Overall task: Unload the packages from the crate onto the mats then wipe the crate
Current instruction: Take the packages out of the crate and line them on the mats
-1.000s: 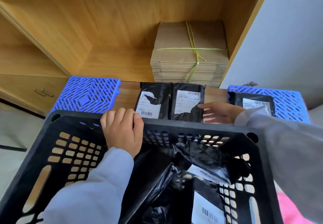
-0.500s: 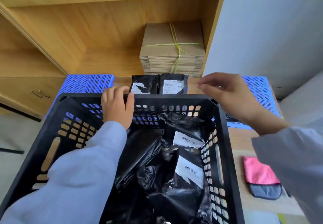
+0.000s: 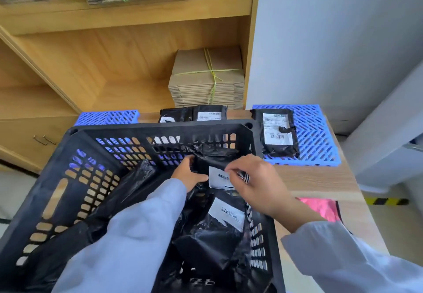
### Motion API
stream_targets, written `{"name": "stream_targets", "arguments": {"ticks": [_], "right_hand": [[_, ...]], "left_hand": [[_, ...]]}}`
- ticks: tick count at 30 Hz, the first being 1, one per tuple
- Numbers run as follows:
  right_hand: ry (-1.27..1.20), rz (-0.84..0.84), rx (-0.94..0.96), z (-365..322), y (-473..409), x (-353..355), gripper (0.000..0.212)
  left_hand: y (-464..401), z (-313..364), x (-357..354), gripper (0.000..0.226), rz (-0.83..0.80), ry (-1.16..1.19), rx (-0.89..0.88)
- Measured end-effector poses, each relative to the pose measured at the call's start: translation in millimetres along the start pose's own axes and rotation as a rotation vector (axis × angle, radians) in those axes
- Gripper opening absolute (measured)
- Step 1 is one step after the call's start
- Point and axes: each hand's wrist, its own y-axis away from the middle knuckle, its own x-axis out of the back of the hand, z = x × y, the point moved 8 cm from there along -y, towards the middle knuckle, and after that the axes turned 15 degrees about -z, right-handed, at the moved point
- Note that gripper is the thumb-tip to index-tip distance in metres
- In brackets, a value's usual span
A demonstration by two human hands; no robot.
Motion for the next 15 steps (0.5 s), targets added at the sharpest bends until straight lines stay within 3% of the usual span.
{"name": "stream_targets", "arguments": {"ticks": [6, 12, 15], "right_hand": [[-0.037, 0.018, -0.008, -2.0, 1.4, 5.6, 0.018], [-0.076, 0.079, -0.031, 3.7, 3.6, 9.3, 0.014], [-0.129, 0.091, -0.052, 6.6, 5.2, 10.1, 0.013]], "left_hand": [[-17.1, 16.1, -11.0, 0.066, -0.071, -0.14, 0.077], [-22.7, 0.7, -8.4, 0.09, -0.041, -0.122, 0.142], [-15.1, 2.5, -10.9, 0.069, -0.031, -0.131, 0.138]]}}
